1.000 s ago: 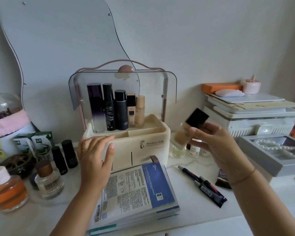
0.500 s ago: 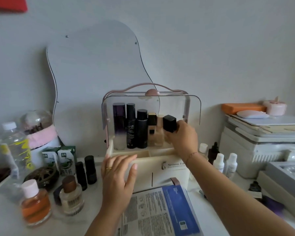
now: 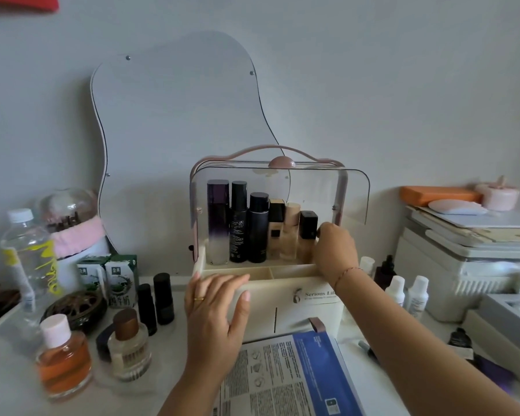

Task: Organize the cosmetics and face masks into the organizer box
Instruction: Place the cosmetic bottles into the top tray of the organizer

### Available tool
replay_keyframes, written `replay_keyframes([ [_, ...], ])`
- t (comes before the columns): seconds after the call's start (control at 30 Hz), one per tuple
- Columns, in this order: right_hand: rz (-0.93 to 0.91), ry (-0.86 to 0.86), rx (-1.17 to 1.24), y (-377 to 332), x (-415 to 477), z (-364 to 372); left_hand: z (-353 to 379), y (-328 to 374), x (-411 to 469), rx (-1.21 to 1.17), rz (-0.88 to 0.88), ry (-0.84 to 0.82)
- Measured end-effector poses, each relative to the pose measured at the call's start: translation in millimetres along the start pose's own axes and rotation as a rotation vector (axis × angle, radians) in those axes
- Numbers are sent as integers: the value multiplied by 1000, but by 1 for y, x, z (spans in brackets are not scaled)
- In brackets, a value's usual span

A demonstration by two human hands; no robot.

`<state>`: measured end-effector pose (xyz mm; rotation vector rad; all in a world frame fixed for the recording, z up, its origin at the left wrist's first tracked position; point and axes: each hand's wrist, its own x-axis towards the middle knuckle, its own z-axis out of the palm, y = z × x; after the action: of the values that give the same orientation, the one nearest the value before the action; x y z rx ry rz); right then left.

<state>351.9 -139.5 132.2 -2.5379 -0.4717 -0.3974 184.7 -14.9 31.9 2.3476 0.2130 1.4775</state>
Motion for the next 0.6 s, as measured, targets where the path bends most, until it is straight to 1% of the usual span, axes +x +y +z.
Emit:
replay_keyframes([
  [0.33,1,40,-22,-6,8,9,-1,2,1,-10,2,9],
  [0.47,-4,60,48,-4,4,8,-2,2,1,-1,5,7],
  [0.53,-68,101,93,-1,-5,7,-1,1,1,1,5,9],
  [0.6,-207,102,110,3,-14,7,-1,1,1,0,5,14],
])
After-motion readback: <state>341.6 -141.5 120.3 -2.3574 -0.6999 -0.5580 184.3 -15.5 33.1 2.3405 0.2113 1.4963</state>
